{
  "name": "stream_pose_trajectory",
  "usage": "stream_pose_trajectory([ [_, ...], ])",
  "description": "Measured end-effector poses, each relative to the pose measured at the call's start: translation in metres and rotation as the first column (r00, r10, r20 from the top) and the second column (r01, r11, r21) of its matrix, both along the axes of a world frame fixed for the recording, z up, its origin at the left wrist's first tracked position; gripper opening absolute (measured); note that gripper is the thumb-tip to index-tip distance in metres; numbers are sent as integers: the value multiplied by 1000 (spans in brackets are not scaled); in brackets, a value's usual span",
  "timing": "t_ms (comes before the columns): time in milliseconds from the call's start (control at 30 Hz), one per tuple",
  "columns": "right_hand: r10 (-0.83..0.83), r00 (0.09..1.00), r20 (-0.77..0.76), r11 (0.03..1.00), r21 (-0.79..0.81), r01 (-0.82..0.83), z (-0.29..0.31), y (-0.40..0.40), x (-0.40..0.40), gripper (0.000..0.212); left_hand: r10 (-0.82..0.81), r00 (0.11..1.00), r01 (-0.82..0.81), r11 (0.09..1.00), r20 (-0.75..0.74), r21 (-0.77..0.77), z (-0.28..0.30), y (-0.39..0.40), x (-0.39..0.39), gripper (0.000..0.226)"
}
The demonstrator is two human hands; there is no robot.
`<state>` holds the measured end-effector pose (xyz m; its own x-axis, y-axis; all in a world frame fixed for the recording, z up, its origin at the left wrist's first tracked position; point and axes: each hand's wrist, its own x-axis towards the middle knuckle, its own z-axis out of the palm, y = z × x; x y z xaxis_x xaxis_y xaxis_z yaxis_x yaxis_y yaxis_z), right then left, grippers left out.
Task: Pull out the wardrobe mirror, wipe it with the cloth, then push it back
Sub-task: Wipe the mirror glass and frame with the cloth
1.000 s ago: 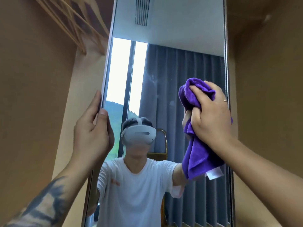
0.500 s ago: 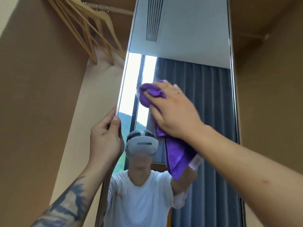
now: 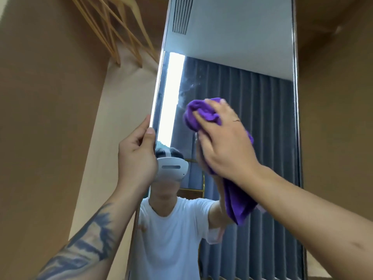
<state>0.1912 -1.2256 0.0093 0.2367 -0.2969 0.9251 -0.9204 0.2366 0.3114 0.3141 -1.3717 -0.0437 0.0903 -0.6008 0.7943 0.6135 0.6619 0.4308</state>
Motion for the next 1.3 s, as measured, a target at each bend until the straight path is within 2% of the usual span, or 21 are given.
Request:
stream_pose_trajectory([
  [133, -46, 984, -172, 993, 101, 64, 20, -7, 19, 46, -26, 1000, 26, 1000, 0, 17, 0, 4, 2, 47],
  [200, -80, 973, -217, 989, 103, 104, 38, -13, 26, 45, -43, 999, 44, 998, -8, 37, 0, 6, 2, 45],
  [367, -72, 984, -164, 997, -13, 71, 89, -40, 55, 42, -97, 995, 97, 994, 13, 58, 1, 9, 3, 42],
  [467, -69, 991, -117, 996, -71, 61, 103, -46, 59, 43, -71, 997, 70, 996, 6, 55, 0, 10, 4, 42],
  [633, -48, 991, -124, 996, -82, 38, 74, -46, 57, 43, -63, 998, 63, 998, 19, 25, -4, 3, 2, 38],
  [867, 46, 942, -331, 989, 147, 3, -7, -25, 22, 44, -144, 989, 143, 989, 24, 40, -6, 9, 4, 34],
  [967, 79, 897, -434, 987, 160, -9, -5, -16, 8, 41, -161, 987, 161, 986, -15, 40, -4, 16, 8, 31],
  [1100, 107, 834, -542, 981, 196, 2, 25, -13, -2, 37, -179, 983, 180, 983, -33, 34, -3, 14, 6, 35],
  [1200, 59, 865, -498, 991, 131, 8, 64, -8, -1, 39, -185, 982, 186, 981, -20, 60, -3, 9, 4, 36],
  [1300, 37, 936, -349, 999, 6, -37, 86, -11, 6, 41, -171, 984, 172, 984, -44, 41, -4, 12, 6, 34],
])
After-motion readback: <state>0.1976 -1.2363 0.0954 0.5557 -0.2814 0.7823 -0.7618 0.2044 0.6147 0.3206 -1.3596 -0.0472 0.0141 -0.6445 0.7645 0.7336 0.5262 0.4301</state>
